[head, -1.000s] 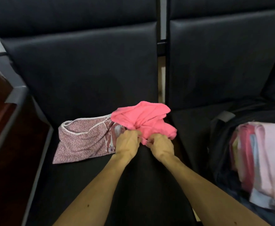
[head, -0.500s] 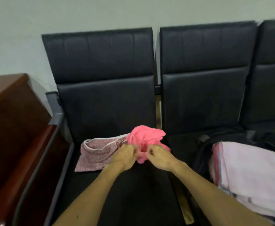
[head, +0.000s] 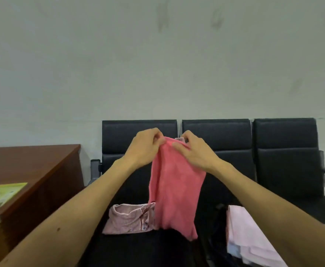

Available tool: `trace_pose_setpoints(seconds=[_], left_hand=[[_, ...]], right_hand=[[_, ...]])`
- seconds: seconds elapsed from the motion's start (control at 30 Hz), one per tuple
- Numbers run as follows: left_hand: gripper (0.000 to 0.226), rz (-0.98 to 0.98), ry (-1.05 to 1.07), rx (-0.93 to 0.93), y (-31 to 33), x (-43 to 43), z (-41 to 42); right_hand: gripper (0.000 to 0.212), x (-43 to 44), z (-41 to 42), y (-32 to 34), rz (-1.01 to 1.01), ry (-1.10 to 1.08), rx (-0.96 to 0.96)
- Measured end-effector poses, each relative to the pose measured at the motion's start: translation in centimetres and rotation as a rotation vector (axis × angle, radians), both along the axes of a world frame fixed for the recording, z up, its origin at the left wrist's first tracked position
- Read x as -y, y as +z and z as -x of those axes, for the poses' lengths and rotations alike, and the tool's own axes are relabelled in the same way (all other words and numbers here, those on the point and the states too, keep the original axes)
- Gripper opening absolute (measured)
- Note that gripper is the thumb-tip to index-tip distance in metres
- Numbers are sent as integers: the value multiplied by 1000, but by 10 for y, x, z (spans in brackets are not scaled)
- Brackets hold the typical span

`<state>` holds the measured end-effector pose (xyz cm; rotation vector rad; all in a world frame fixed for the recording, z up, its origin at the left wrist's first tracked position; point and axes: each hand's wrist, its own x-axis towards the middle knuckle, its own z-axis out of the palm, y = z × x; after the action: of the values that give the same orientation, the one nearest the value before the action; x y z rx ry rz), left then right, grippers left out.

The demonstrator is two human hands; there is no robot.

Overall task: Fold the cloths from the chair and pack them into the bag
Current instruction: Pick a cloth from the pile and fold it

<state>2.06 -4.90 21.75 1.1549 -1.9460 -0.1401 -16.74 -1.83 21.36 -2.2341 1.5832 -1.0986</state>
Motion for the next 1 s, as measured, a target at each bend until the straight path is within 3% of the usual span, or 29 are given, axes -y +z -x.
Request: trace_pose_setpoints(seconds=[0.2,0.37,0.47,0.57,0.63,0.73,0.83,0.9,1.0], left_hand=[[12,239,-44,-76,78,-71,-6],[8,444,-2,-97,126,-115,-11],[7,455,-57,-255,149,-141,-9],[33,275,-242,-369,153,-166,-6],[49,91,-346,-216,145,-174,-11],[28,-228,-399,73,126,-180,-31],[6,-485,-516,188,101,-178,-57],[17,-607,-554,218,85,-179,-72],[22,-708,-454,394,56,-180,-91]], right_hand=[[38,-75,-3,82,147,64,-109],[41,-111,-3,145,373,65,-78],[37,-131,-10,178,491,120,3],[29,-147,-18,198,581,172,70],[25,-156,-19,201,590,181,20],[26,-171,-8,192,394,170,-183],[33,-175,13,167,83,167,-449],[31,-172,26,148,-7,185,-463],[18,-167,40,127,0,197,-324]])
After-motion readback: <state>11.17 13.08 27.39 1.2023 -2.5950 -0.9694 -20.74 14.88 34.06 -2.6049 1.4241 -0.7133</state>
